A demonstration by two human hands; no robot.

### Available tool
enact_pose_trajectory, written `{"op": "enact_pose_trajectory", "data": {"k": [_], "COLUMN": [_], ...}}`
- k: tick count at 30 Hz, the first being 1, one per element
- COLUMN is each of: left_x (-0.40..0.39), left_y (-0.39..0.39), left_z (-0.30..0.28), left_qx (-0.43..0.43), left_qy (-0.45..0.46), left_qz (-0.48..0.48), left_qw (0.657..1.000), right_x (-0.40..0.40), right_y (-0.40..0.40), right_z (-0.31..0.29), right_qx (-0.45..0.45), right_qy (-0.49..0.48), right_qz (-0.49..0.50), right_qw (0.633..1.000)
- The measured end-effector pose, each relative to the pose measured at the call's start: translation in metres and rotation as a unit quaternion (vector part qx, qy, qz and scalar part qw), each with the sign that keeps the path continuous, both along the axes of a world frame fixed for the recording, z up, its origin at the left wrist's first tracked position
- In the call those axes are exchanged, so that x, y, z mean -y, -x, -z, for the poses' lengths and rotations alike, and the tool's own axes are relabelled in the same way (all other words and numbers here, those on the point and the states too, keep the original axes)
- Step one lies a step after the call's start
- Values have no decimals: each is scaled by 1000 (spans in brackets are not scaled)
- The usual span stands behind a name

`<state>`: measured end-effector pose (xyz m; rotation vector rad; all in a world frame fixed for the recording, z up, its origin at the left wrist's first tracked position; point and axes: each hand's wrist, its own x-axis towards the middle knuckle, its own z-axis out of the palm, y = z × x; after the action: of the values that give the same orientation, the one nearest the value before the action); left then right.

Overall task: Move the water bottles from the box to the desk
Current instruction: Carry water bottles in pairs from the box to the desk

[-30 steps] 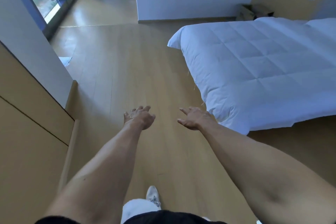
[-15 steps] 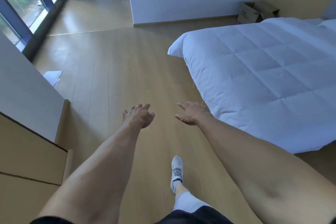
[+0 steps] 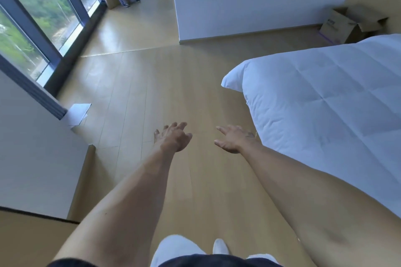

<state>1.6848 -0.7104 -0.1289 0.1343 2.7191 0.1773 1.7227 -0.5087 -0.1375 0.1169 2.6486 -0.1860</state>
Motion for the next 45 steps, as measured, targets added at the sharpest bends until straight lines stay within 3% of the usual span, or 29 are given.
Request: {"op": "enact_pose_trajectory", "data": {"k": [14,25,38,45], "left_x": [-41,-54,-115,-165], "left_y": [279,513,776,939], "left_z": [33,24,38,10], "left_qx": [6,16,-5,-34], "left_qy": [-13,-4,25,42], "left_qz": [36,97,124,123], "left_qw": [999,995,992,991], "right_x": [-33,-33,-105,-163], "right_y": [269,483,737,891], "right_z": [15,-11,23,11], "right_qx": [2,-7,3,-5], "right_qy": [-29,-21,14,31], "right_qz": [31,74,105,114], "right_qw": [999,997,994,993]}}
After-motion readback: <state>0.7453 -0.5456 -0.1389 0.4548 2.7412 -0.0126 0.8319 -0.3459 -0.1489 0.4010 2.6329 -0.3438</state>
